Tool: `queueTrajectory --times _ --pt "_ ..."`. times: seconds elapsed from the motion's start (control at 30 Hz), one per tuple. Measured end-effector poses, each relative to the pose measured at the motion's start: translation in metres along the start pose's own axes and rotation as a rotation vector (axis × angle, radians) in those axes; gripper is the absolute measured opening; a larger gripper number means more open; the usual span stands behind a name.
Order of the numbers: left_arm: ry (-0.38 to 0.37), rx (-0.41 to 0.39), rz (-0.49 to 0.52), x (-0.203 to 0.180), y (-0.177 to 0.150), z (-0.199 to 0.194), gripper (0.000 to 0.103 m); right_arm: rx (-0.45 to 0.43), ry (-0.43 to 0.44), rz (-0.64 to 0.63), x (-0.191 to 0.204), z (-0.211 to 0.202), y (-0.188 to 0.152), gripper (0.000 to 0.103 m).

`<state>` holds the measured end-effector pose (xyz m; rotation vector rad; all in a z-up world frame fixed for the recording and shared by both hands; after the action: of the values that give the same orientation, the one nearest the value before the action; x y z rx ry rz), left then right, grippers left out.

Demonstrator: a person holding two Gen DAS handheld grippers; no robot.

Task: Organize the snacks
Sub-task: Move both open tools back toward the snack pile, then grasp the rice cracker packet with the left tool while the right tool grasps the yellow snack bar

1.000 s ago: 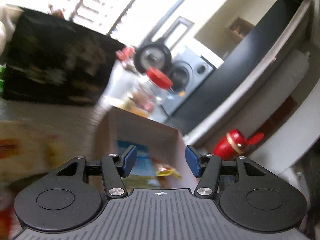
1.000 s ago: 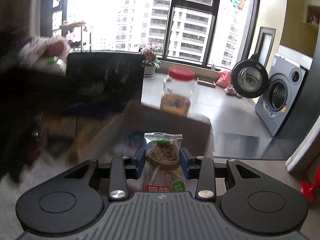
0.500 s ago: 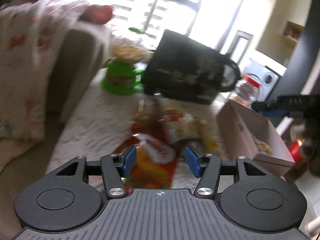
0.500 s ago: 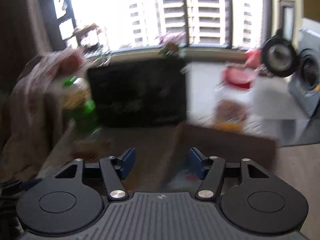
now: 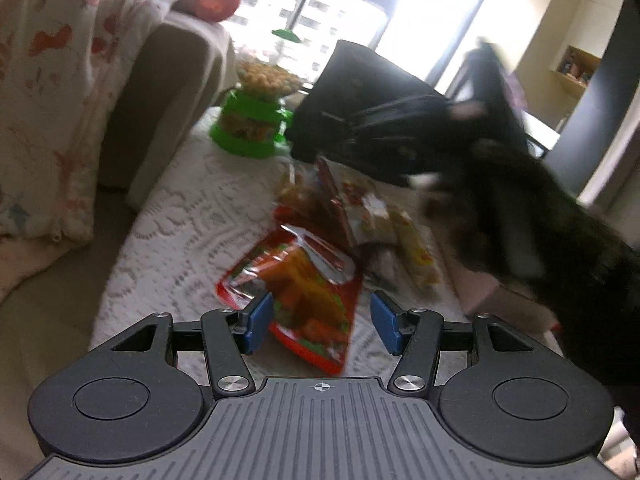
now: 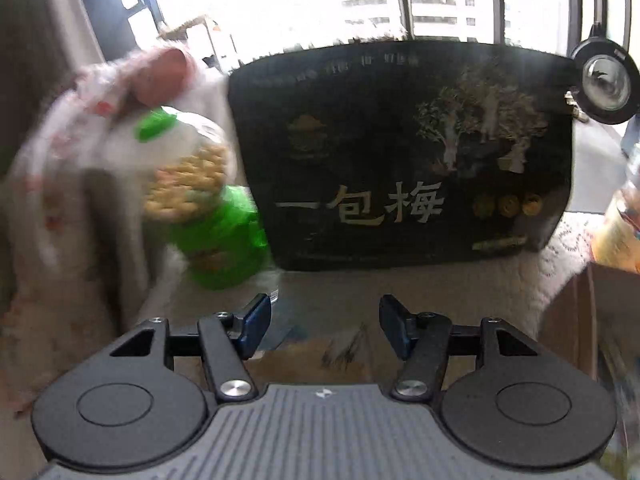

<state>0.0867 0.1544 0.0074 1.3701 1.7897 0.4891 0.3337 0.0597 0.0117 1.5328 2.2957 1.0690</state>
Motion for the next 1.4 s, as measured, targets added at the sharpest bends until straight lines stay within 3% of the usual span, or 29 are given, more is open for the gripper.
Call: queueTrajectory --times 0.1,0.2,0.3,0.47,0.53,0.67,0.8,0.97,1.03,1.07,1.2,1.4 --pt "-0.063 0.028 0.013 -0.011 -0.008 0.003 0.059 0.028 0.036 0.014 -0.004 0.011 -0.001 0.059" --pt "-0.103 0.041 0.028 -0.022 -0.013 0.006 0.059 0.076 0.141 0.068 -0.008 0.002 -0.009 0.045" --pt "-0.11 0.02 0.016 -0.024 -0.012 0.006 0.059 0.147 0.241 0.086 -0.005 -0.015 -0.03 0.043" --pt "-0.072 0.003 -0.007 -0.019 -0.011 0.007 0.059 0.294 0.336 -0.017 0.01 -0.044 -0.069 0.043" --pt "-0.059 0.0 0.001 -0.018 -0.011 0.005 0.059 0.243 0.294 -0.054 0.009 -0.058 -0.065 0.043" --pt "-0.052 0.007 0.023 -0.023 -0.007 0.008 0.059 0.161 -0.023 -0.13 -0.011 -0.062 -0.049 0.043" --pt "-0.035 0.033 0.082 -0.035 -0.011 0.015 0.059 0.197 -0.123 -0.132 -0.022 -0.048 -0.057 0.043" --pt "-0.004 0.063 0.126 -0.042 -0.017 0.02 0.059 0.198 -0.155 -0.177 -0.021 -0.041 -0.071 0.042" --pt "0.011 0.075 0.137 -0.042 -0.019 0.022 0.059 0.201 -0.157 -0.21 -0.018 -0.047 -0.073 0.029" --pt "0.017 0.079 0.144 -0.043 -0.02 0.022 0.059 0.204 -0.154 -0.228 -0.014 -0.05 -0.074 0.029" --pt "0.024 0.097 0.158 -0.047 -0.024 0.023 0.059 0.2 -0.083 -0.263 0.001 -0.071 -0.089 0.029" --pt "0.012 0.136 0.211 -0.06 -0.034 0.021 0.059 0.192 0.006 -0.3 0.013 -0.124 -0.138 0.029"
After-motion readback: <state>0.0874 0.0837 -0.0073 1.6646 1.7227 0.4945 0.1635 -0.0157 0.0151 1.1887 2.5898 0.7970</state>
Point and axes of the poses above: each gripper's, at about its wrist camera, not at the fingertips, and z roughly the way its jaws point, x to its left, y to its top, the point moved 6 cm from there along z, roughly the way its jaws point, and after that the axes turned 3 degrees about y, right-handed, at the moved point
